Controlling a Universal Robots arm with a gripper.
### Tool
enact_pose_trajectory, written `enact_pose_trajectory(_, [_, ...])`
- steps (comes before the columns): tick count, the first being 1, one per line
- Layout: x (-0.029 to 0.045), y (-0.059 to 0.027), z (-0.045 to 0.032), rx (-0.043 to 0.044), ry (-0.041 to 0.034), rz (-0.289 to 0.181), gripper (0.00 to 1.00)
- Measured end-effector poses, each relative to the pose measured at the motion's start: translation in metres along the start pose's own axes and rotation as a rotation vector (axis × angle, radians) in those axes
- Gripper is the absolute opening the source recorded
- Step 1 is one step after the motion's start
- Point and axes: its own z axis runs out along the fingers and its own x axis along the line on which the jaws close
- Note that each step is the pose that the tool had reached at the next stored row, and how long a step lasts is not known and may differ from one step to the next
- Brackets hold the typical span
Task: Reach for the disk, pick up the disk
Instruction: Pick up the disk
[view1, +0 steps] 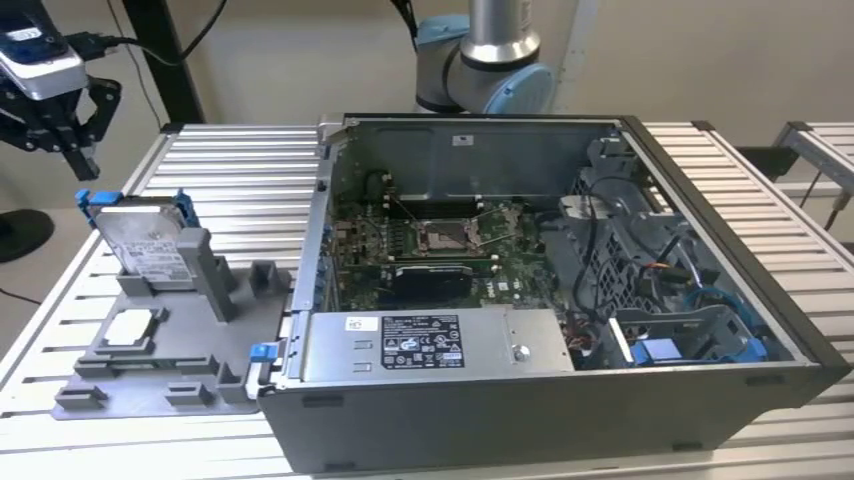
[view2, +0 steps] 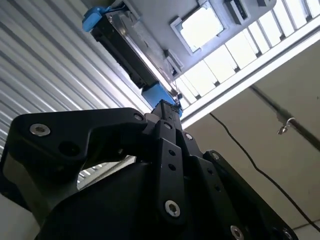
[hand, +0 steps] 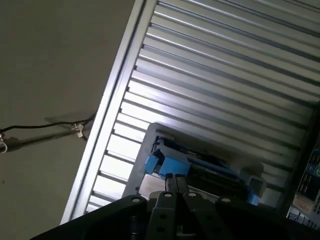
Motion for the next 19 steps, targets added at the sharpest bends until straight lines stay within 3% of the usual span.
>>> enact_pose_trajectory(19, [0.0000,0.0000,0.0000,-0.0016,0.0113,-0.347,0.00])
